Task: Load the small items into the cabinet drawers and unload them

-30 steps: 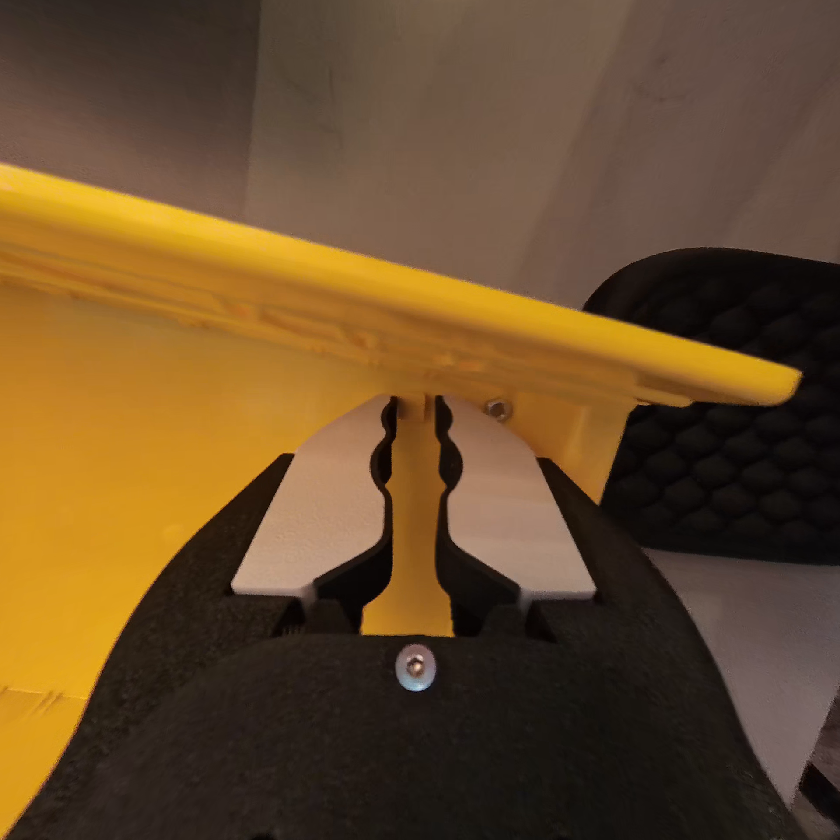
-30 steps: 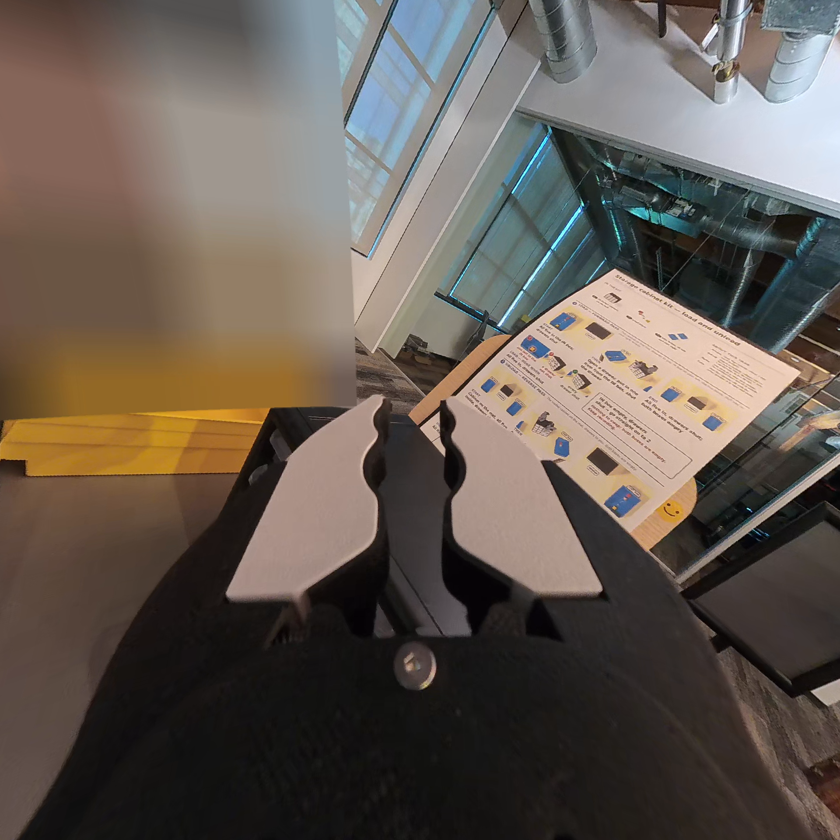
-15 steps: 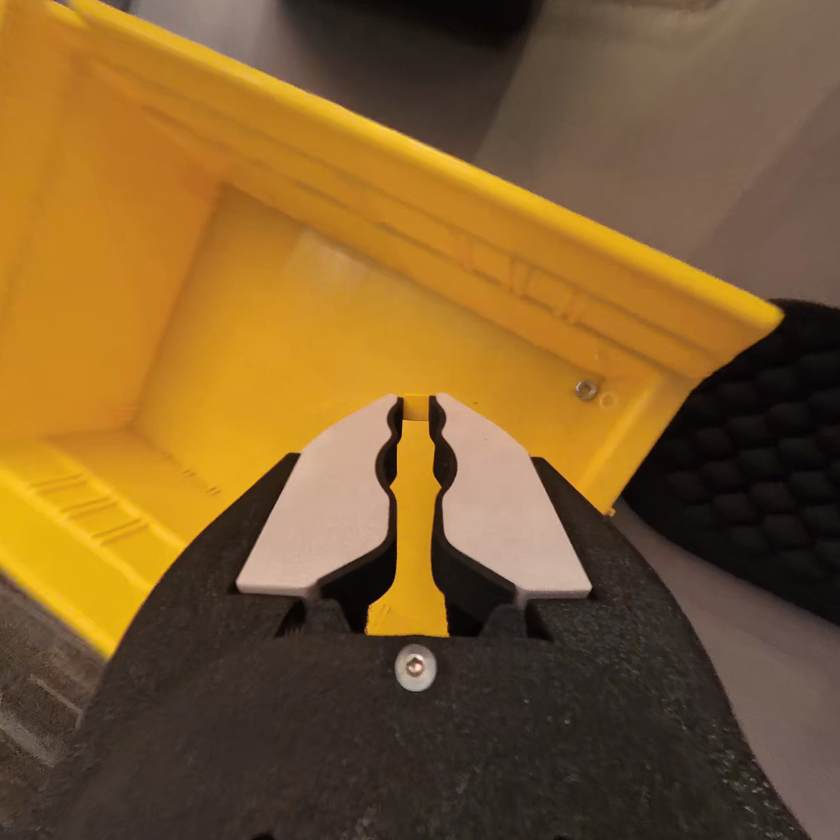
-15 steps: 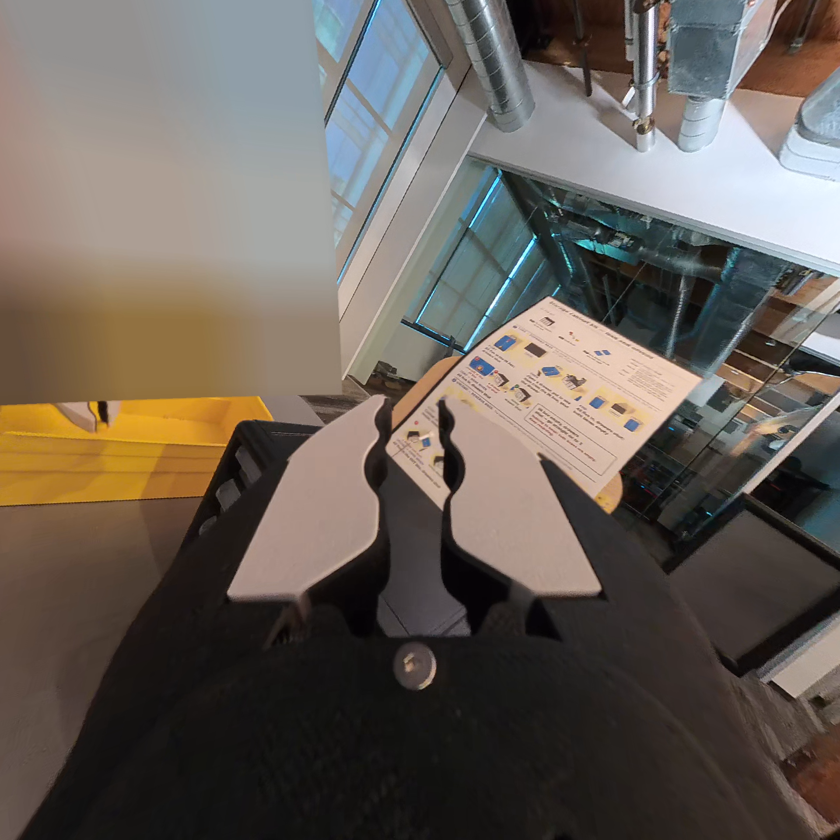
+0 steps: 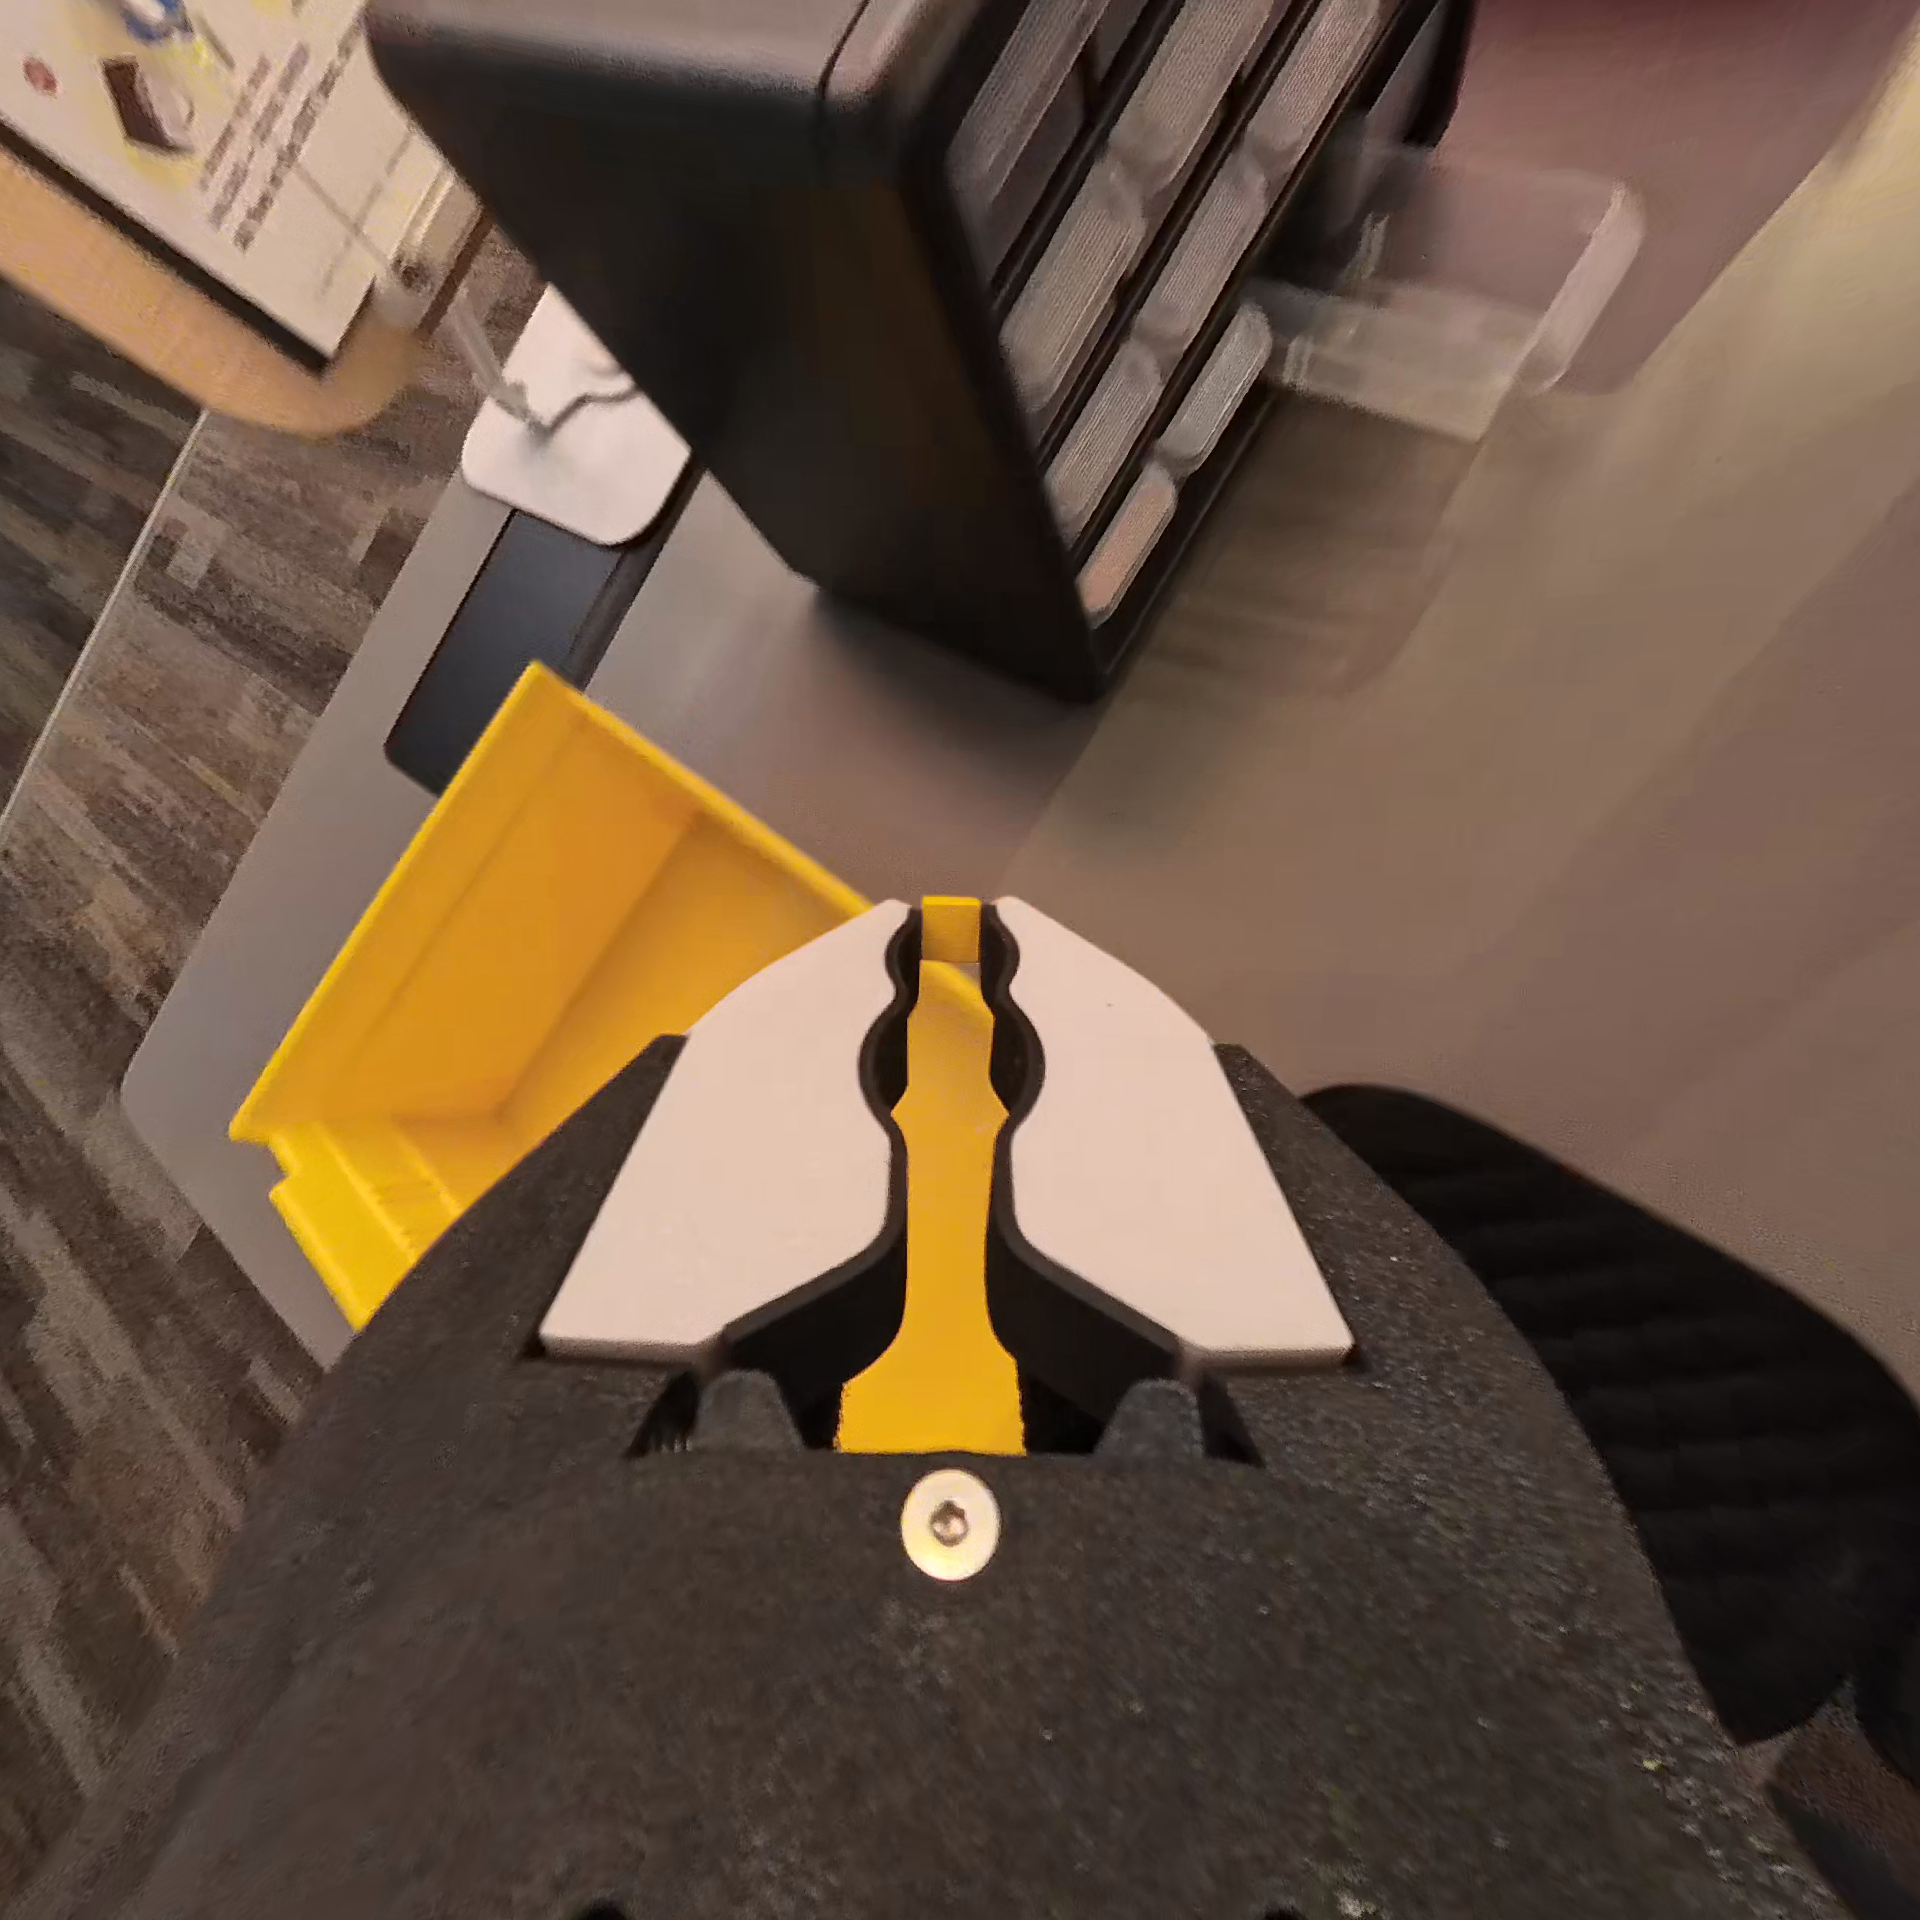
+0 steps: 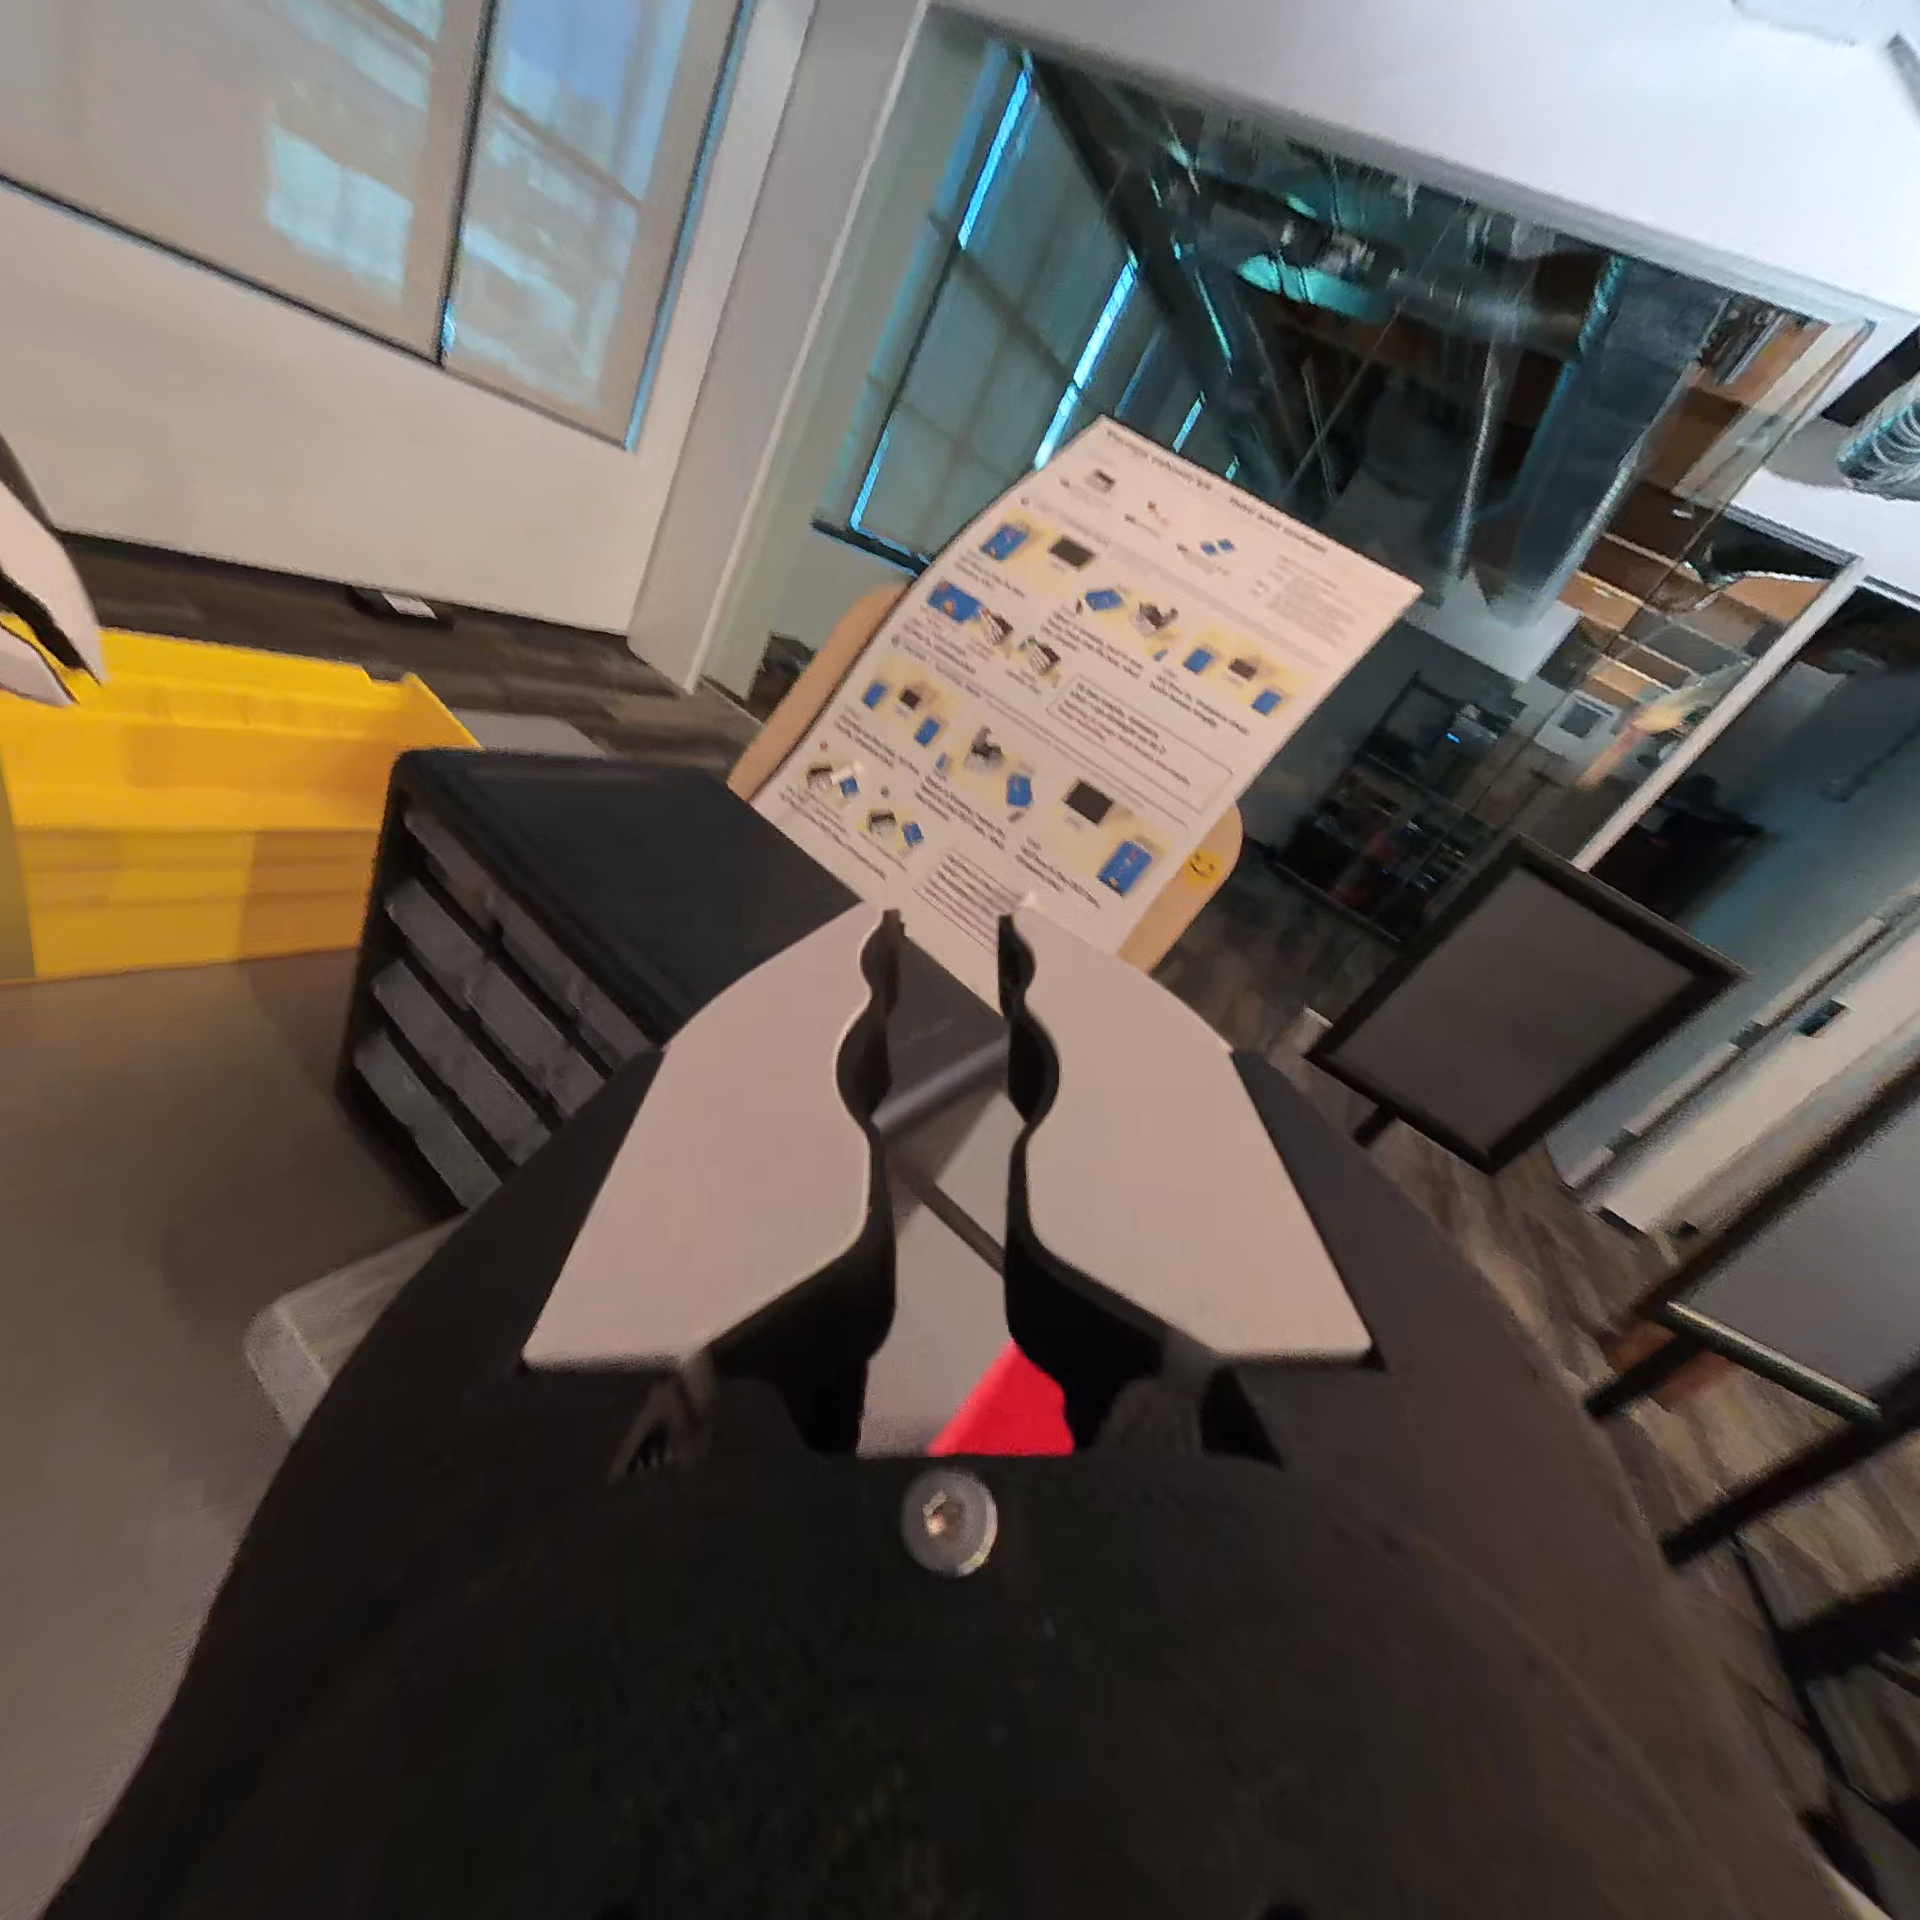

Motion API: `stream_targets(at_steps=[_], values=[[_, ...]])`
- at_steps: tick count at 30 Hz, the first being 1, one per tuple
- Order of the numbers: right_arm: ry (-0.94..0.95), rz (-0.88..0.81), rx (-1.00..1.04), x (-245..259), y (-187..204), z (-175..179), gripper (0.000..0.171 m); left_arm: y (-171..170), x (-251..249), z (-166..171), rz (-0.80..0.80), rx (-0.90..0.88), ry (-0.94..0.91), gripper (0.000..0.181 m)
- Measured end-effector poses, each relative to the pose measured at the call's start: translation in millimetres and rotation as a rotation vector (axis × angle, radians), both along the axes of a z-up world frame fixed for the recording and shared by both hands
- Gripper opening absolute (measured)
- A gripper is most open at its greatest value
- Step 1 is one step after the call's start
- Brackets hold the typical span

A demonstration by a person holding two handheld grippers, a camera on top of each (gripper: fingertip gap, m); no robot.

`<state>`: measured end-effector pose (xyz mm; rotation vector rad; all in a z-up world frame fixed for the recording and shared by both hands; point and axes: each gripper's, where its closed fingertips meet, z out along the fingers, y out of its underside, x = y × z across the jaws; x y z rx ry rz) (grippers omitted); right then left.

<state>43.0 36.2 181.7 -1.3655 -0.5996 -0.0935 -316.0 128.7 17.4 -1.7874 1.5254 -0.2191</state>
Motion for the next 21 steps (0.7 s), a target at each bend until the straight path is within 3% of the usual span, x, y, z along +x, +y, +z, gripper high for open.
stream_targets(at_steps=[9,21], values=[[0.007,-0.034,-0.033,30,-7,-11,0.018,-40,96,12,-0.122,-0.013,-0.037,0.01],[0.055,0.151,0.014,19,-22,-8,0.018,-66,199,-30,-0.27,-0.079,0.102,0.01]])
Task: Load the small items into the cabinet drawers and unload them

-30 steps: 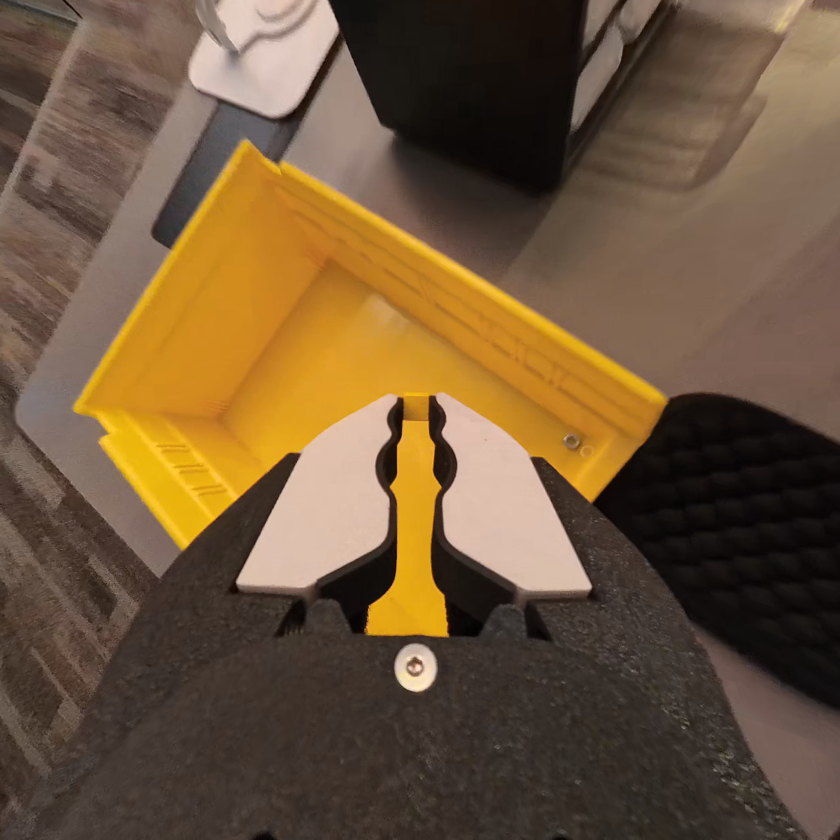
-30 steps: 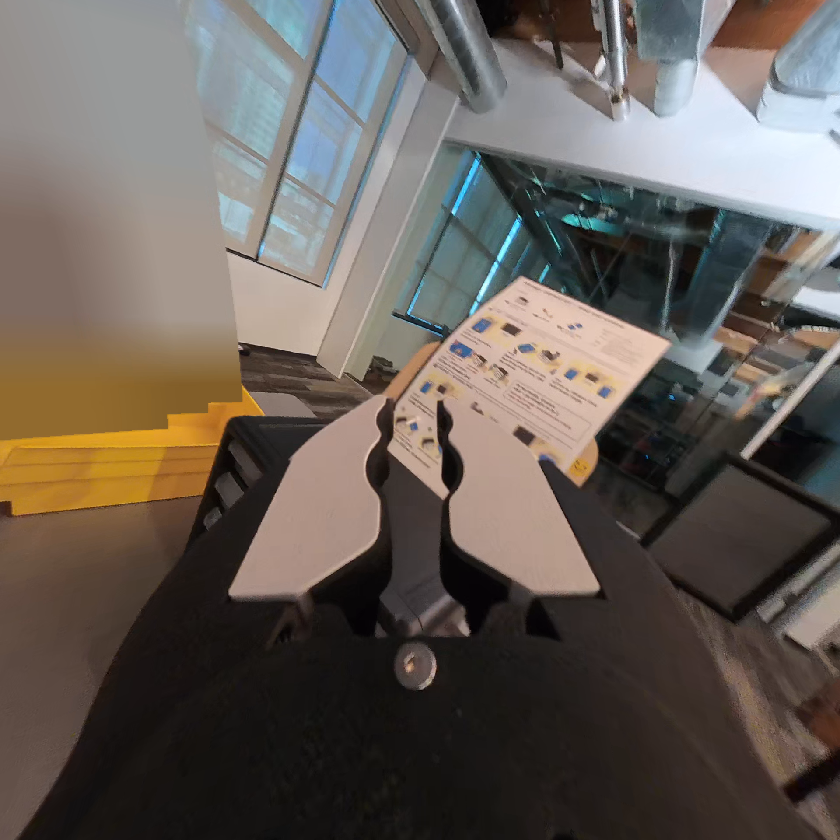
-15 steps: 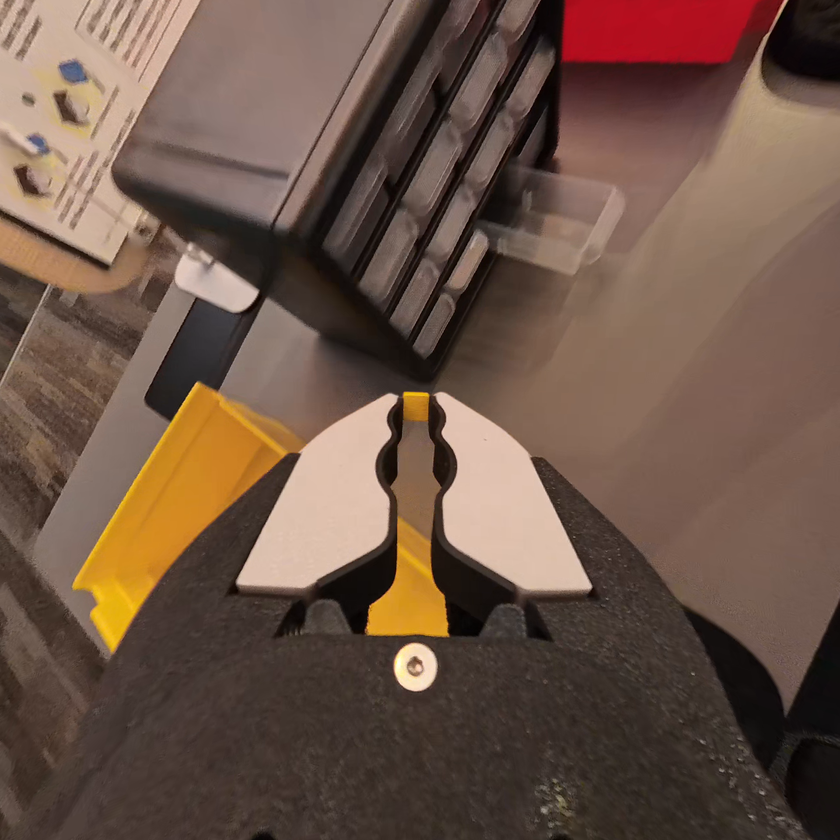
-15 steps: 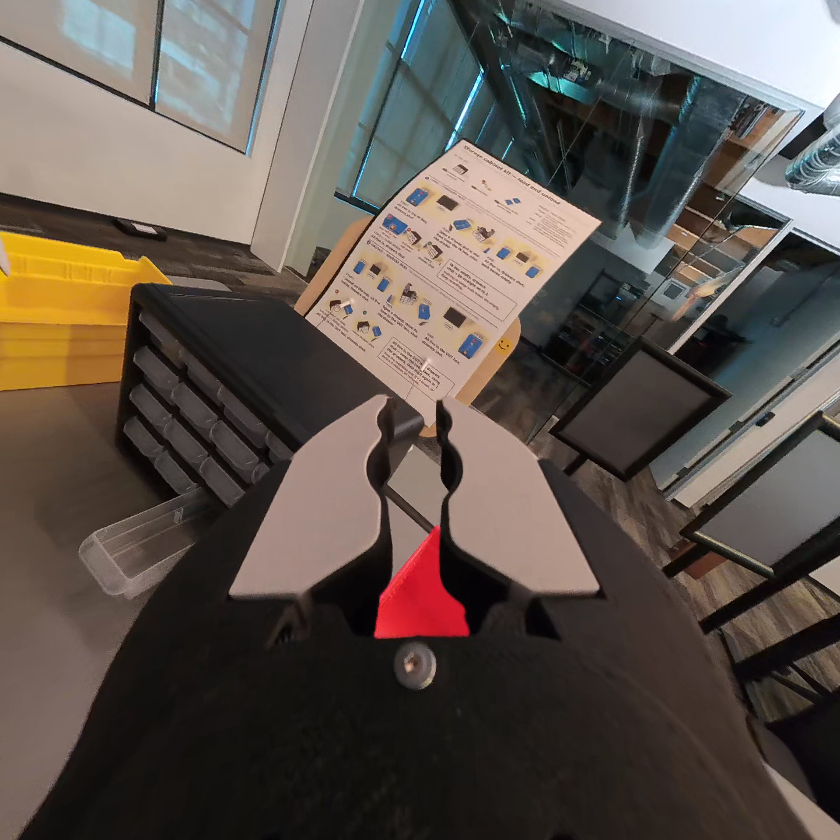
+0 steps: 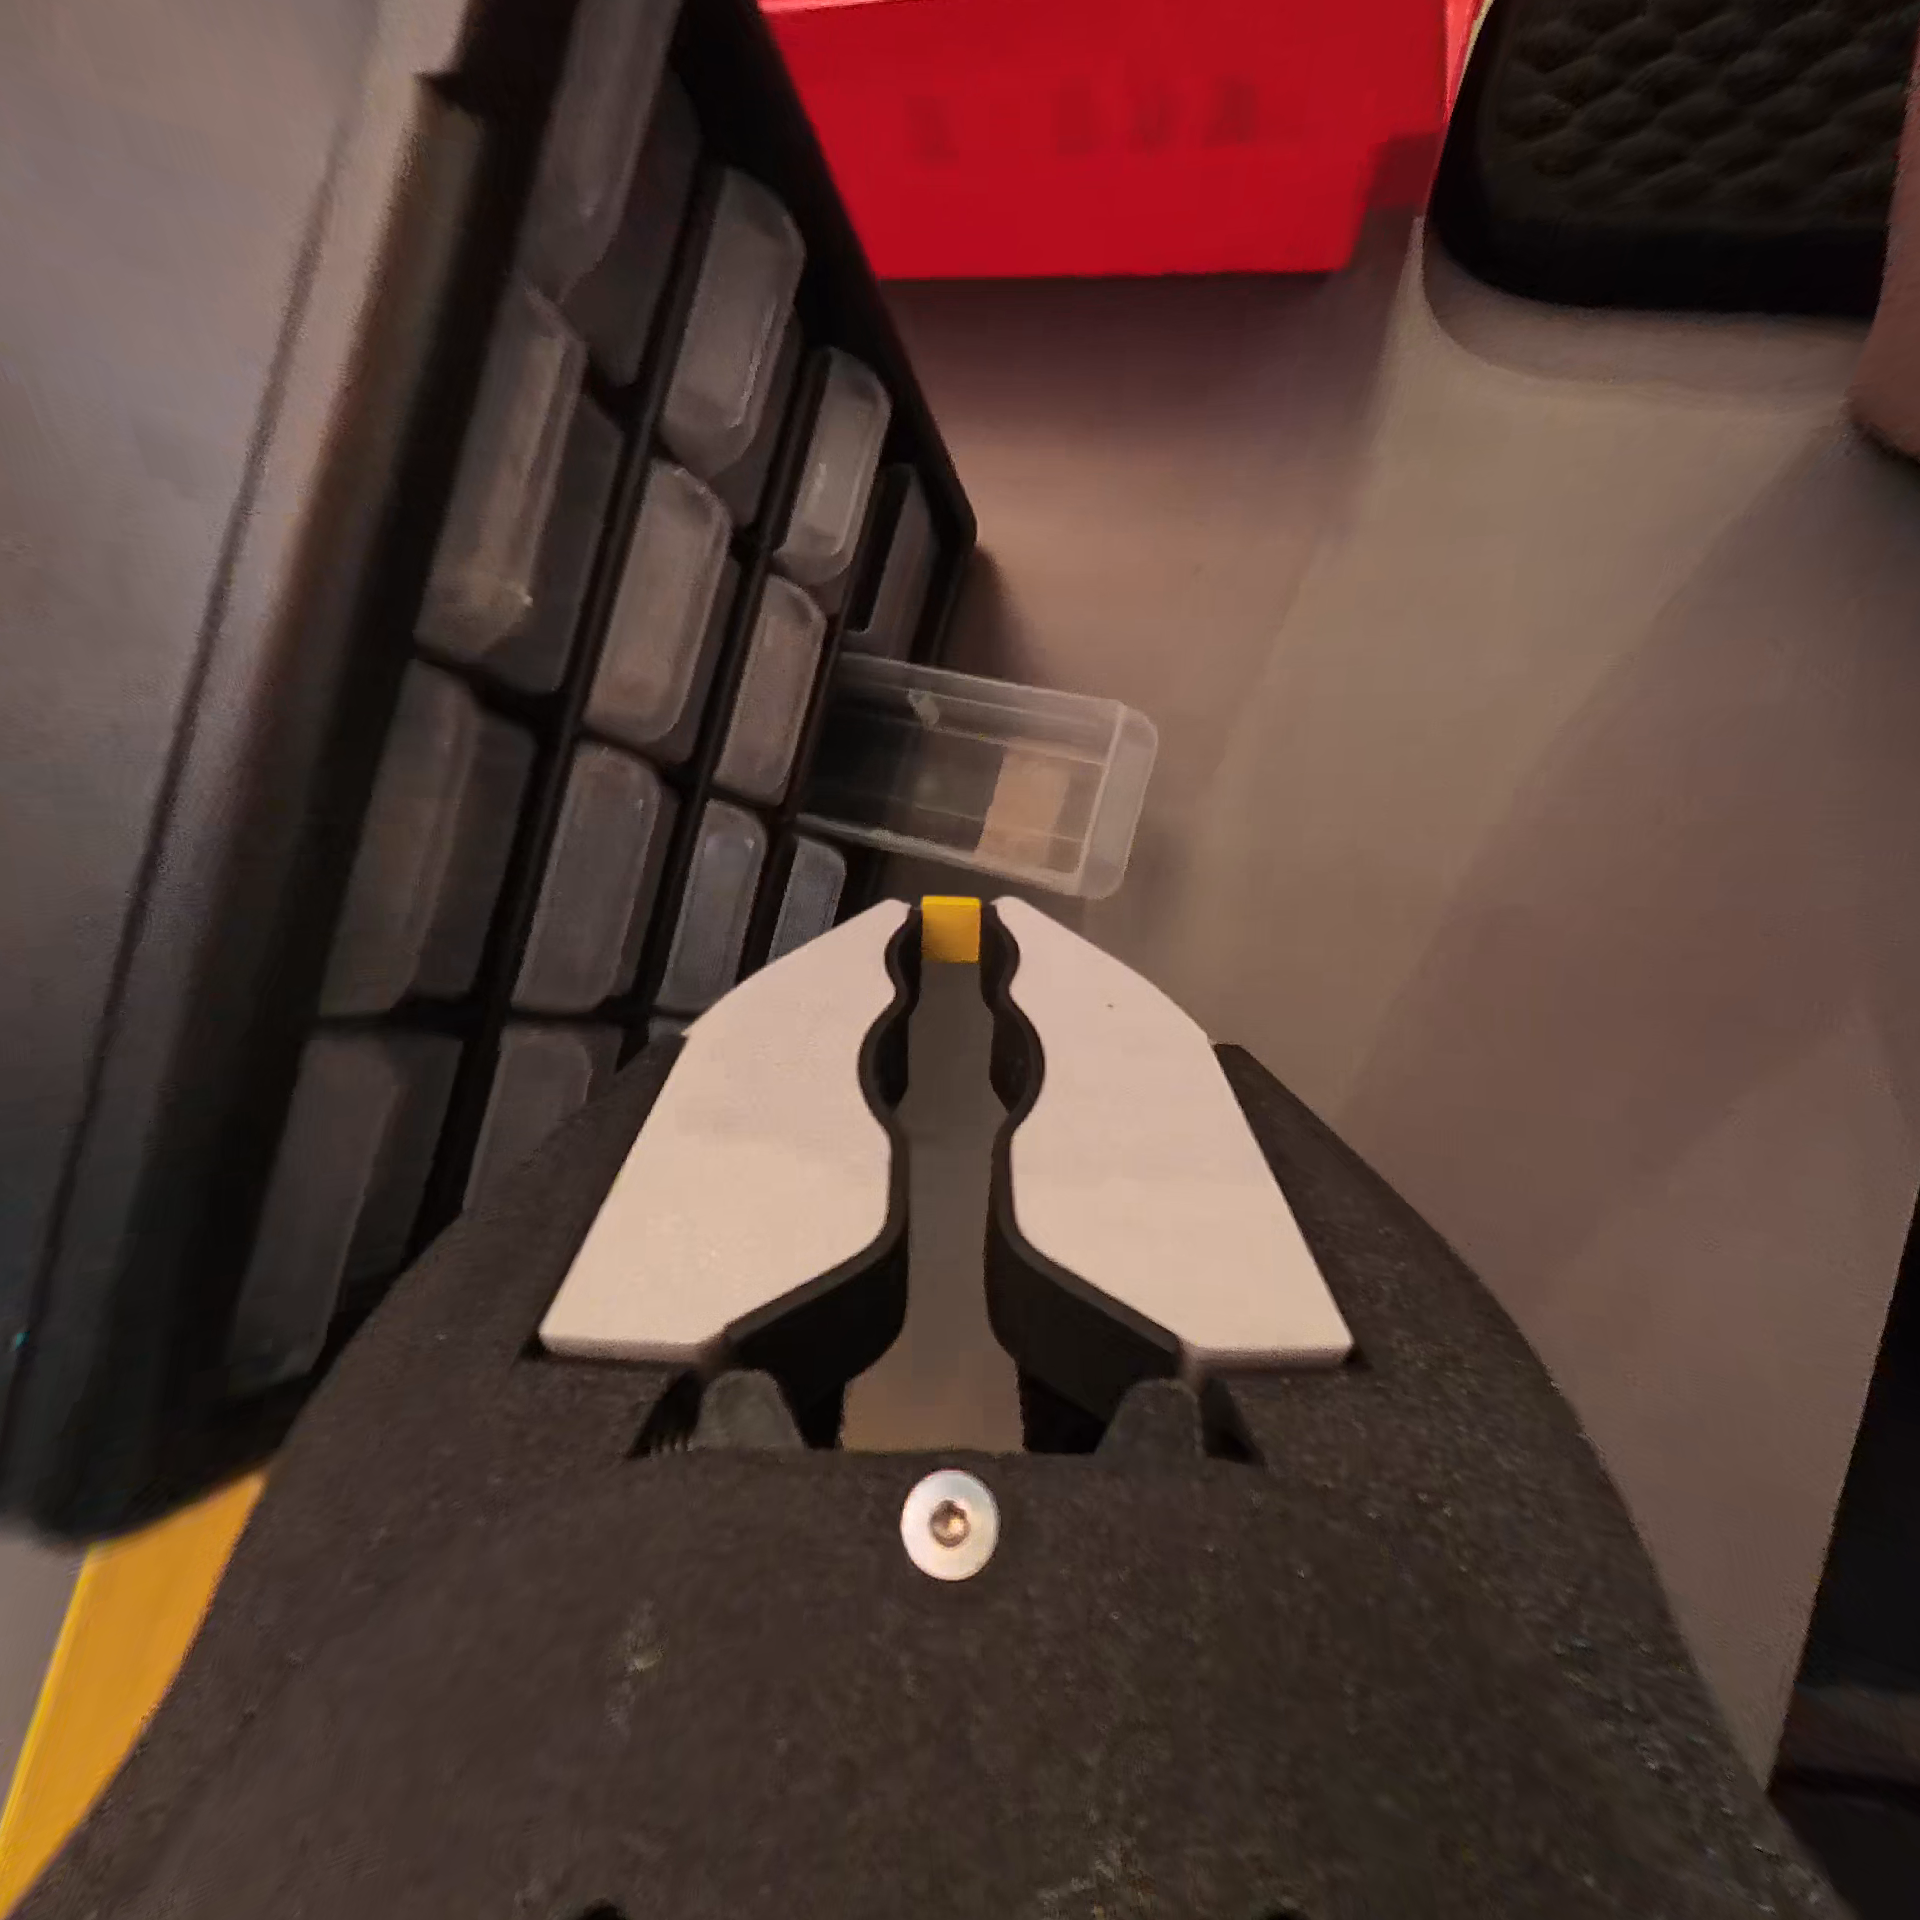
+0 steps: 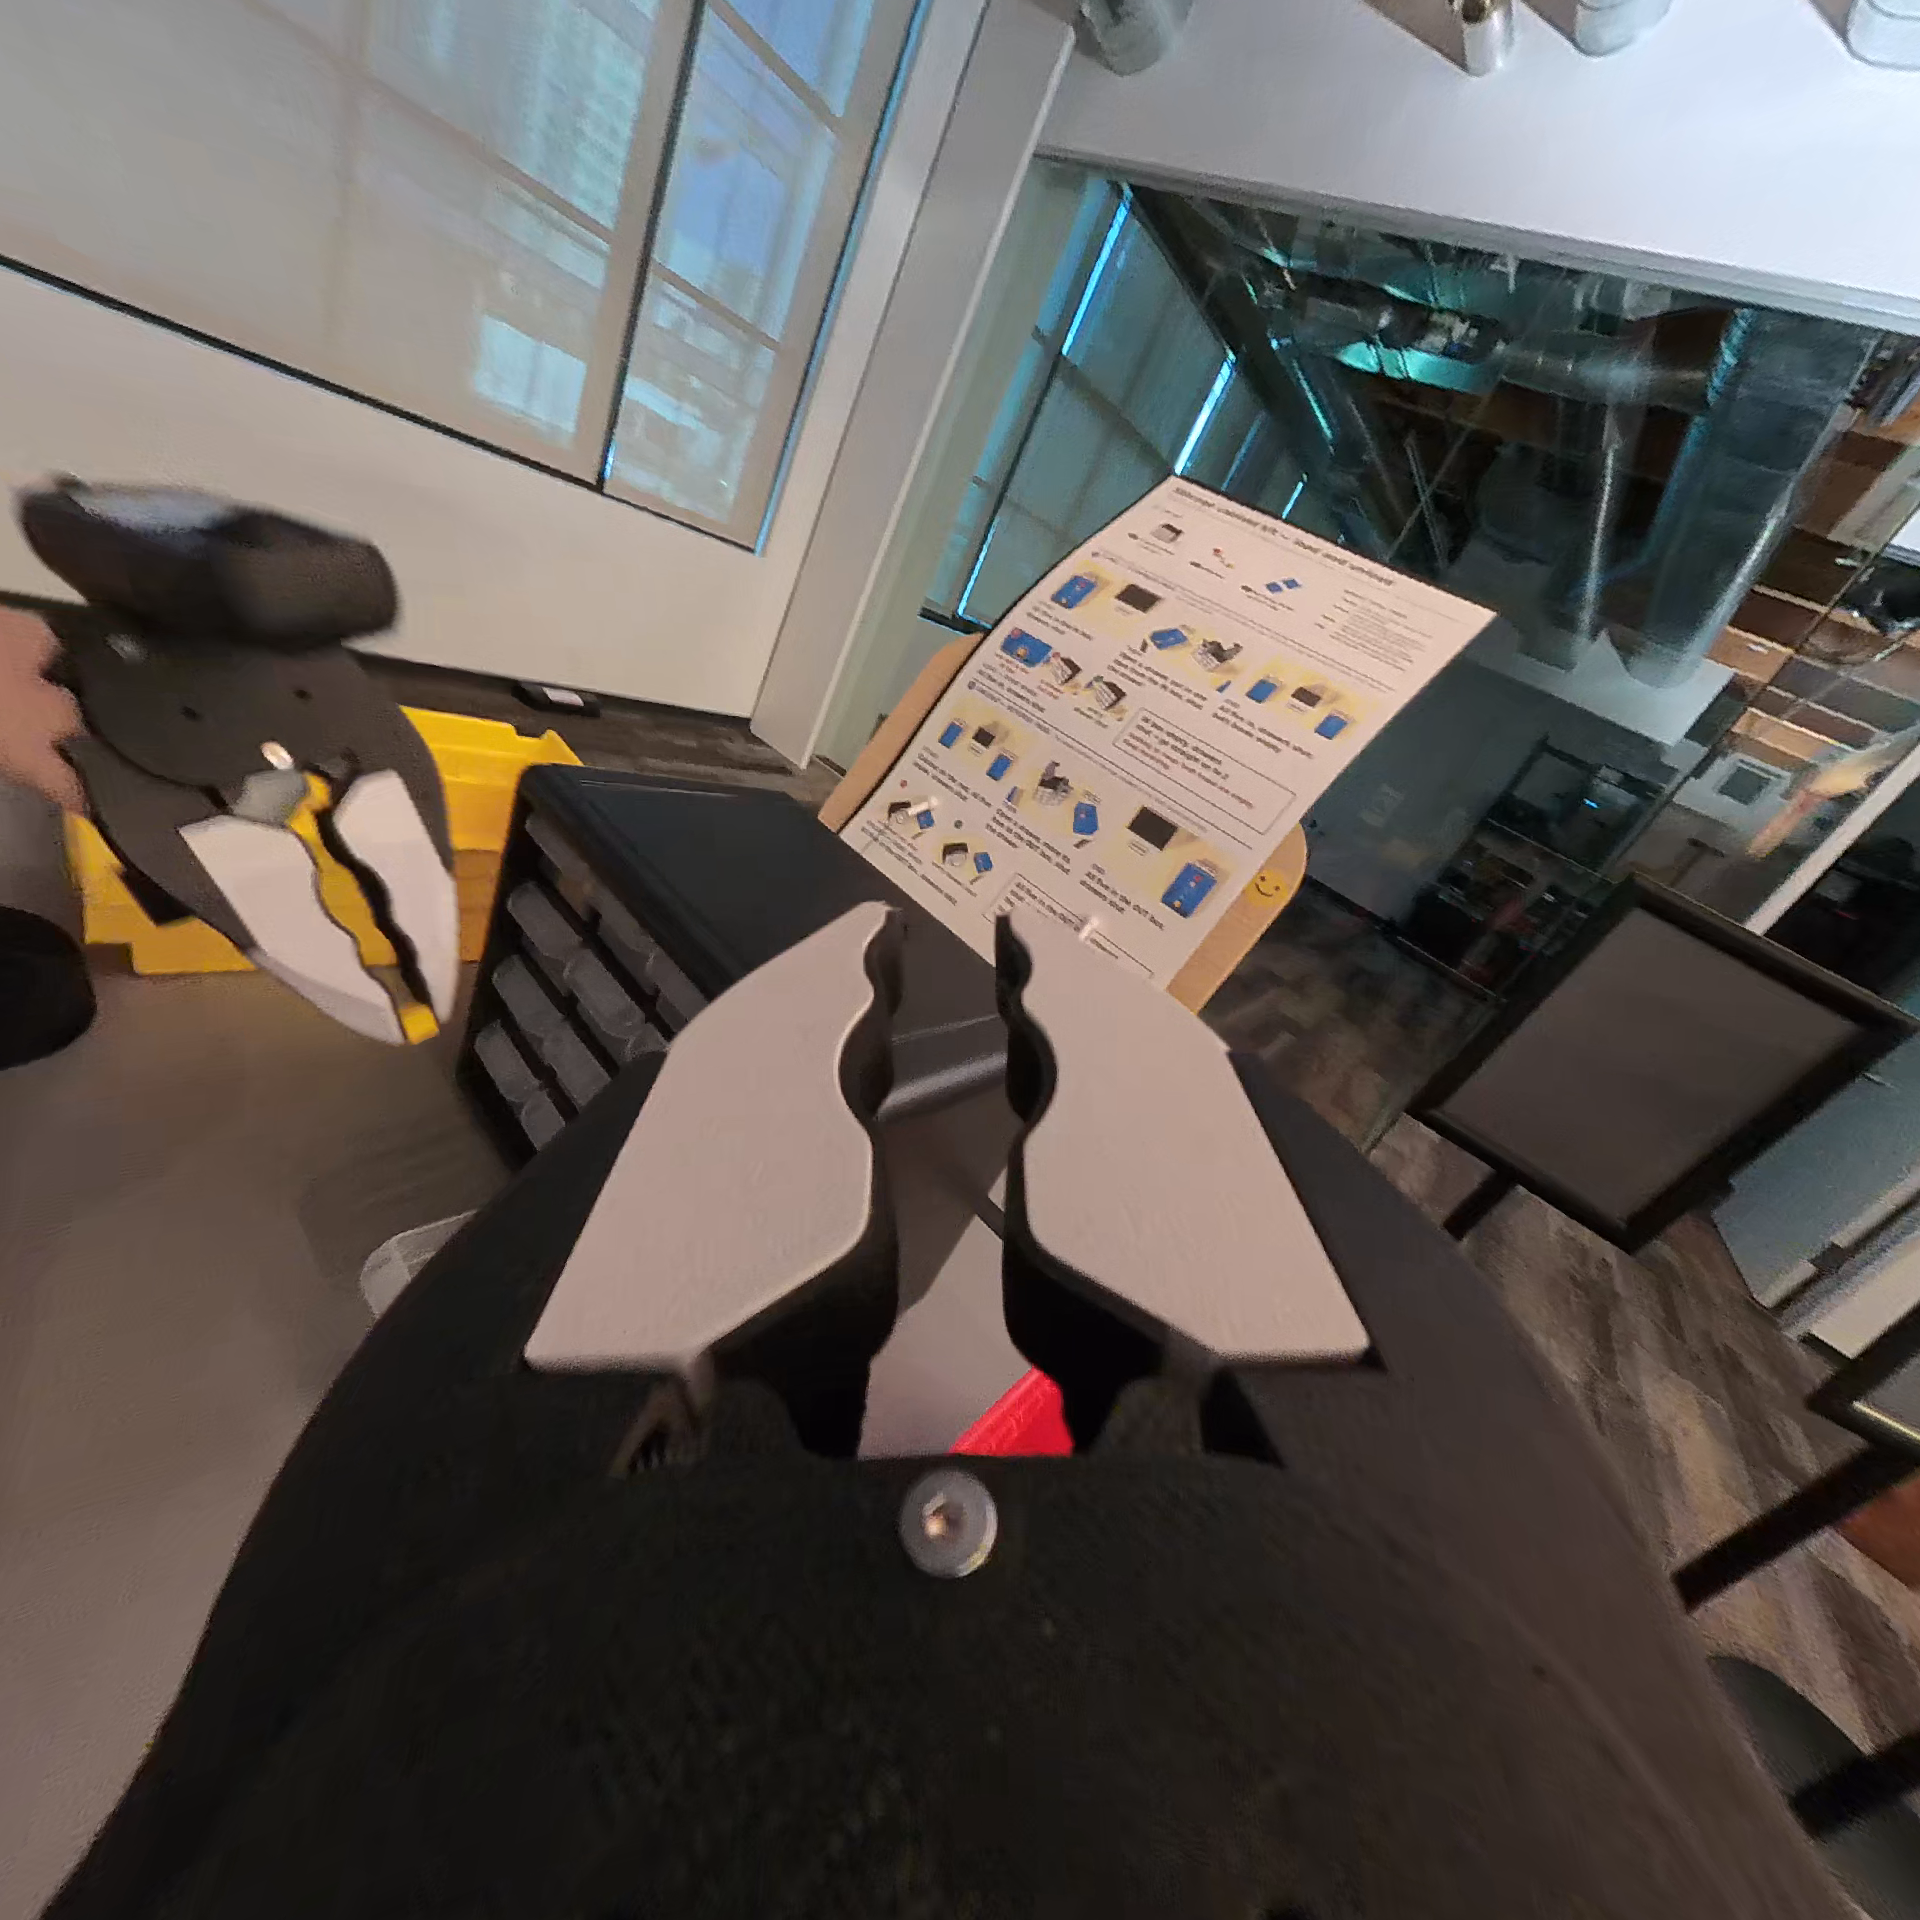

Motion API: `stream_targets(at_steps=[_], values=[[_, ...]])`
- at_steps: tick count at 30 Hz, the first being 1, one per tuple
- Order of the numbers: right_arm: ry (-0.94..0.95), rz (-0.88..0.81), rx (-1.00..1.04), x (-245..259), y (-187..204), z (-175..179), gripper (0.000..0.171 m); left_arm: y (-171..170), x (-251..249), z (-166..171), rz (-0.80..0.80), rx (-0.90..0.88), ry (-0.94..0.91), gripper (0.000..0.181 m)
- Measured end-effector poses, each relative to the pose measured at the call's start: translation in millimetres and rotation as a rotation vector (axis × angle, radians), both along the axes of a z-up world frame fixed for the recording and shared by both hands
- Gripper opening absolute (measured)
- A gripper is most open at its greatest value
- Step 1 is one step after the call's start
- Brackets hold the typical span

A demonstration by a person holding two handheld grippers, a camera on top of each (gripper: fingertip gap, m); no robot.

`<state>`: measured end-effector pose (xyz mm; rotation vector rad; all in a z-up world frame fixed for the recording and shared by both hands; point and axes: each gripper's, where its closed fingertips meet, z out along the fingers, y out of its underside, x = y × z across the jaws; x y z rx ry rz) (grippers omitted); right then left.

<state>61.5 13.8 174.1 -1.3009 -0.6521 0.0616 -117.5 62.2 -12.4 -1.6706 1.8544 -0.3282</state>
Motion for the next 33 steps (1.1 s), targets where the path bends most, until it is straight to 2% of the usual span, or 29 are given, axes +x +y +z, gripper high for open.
stream_targets(at_steps=[6,14,33], values=[[0.088,0.049,0.065,11,-18,12,0.017,-1,35,-39,-0.075,-0.007,0.146,0.01],[0.11,0.038,0.096,23,-27,14,0.017,4,47,-86,-0.113,-0.02,0.313,0.01],[0.1,0.016,0.136,25,-36,18,0.017,15,54,-109,-0.152,-0.037,0.371,0.01]])
